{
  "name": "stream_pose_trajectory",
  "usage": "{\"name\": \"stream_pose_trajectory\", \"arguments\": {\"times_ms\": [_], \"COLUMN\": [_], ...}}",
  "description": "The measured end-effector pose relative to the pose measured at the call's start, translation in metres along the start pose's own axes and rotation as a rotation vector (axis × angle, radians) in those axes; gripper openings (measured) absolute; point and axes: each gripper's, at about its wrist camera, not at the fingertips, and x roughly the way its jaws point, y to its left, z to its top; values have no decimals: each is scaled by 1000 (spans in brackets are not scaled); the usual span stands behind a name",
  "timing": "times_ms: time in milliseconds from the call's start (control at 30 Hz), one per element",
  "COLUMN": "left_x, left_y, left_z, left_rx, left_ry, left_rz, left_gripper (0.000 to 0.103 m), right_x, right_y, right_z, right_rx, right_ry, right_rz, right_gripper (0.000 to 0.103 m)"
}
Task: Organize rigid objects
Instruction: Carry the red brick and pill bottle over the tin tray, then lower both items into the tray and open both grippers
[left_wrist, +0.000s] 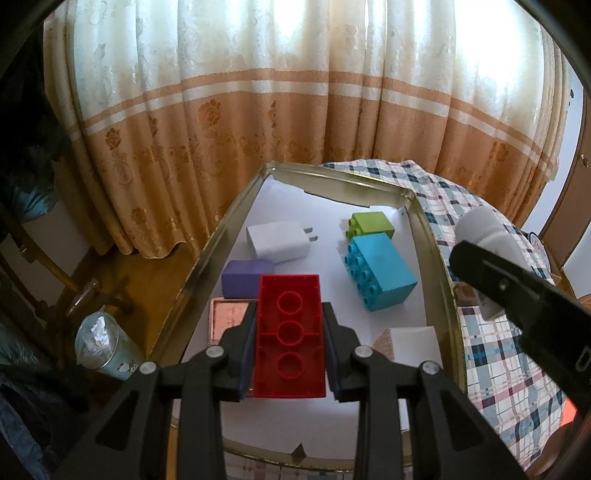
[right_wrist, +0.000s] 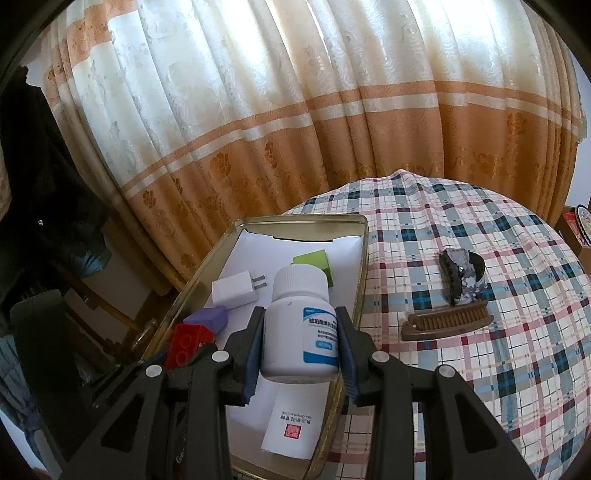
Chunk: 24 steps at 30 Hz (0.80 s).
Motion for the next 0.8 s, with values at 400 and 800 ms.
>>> {"name": "stream_pose_trajectory", "arguments": {"times_ms": [400,800], "left_x": [10,33], "left_y": [-9,-14], "left_z": [12,28], "left_rx": [42,31], "left_ry": [3,47], "left_rz": [-11,-56], "left_gripper": [30,30], "right_x": [20,74], "right_y": [0,1], "right_z": [31,67], "right_rx": [-32,-29], "right_ry": [-24,44], "right_rz": [-26,18], "right_gripper": [39,39]}}
